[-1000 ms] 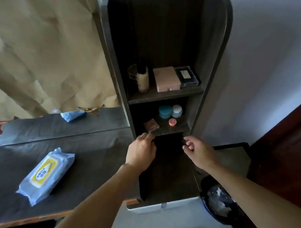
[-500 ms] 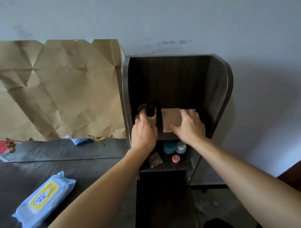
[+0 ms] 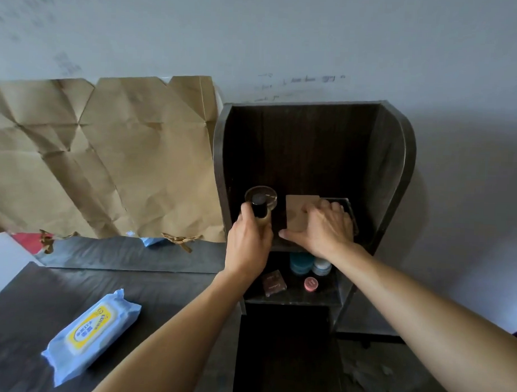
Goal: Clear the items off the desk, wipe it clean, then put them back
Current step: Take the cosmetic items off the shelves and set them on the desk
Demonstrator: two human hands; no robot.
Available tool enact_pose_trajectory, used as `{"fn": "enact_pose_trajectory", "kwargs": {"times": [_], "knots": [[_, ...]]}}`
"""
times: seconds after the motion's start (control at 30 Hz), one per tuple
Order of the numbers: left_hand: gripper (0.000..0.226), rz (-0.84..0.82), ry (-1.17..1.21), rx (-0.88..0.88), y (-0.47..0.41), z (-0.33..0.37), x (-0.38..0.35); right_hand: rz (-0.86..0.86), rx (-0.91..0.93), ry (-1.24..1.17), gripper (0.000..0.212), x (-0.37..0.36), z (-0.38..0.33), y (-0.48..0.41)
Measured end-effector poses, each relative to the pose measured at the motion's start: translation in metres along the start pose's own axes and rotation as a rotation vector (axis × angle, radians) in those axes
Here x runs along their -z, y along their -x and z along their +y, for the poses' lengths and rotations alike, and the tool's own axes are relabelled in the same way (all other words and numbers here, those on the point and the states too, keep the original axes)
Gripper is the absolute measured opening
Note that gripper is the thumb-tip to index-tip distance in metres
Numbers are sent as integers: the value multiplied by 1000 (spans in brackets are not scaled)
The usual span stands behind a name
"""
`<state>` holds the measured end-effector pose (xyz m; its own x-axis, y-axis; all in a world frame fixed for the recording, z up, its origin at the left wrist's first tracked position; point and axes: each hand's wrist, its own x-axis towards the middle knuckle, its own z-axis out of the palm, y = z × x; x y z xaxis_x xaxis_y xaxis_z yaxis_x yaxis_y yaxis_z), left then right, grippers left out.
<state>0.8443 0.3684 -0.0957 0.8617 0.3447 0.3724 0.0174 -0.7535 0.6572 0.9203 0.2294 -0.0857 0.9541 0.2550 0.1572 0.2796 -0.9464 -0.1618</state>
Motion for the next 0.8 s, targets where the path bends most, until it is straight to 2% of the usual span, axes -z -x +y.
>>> {"fn": "enact_pose_trajectory", "kwargs": {"times": [0.17, 0.37, 0.5, 0.8], "knots": [[23, 24, 6, -115, 30, -11, 16, -63, 23, -11, 81, -1, -8, 3], [23, 24, 36, -90, 62, -35, 33, -66, 8, -19, 75, -8, -19, 16], [22, -9, 35, -41, 79, -60, 45, 7, -40, -63, 65, -9, -25, 25], [24, -90, 57, 47, 105, -143, 83, 230, -126, -238, 60, -4, -48, 95]]}}
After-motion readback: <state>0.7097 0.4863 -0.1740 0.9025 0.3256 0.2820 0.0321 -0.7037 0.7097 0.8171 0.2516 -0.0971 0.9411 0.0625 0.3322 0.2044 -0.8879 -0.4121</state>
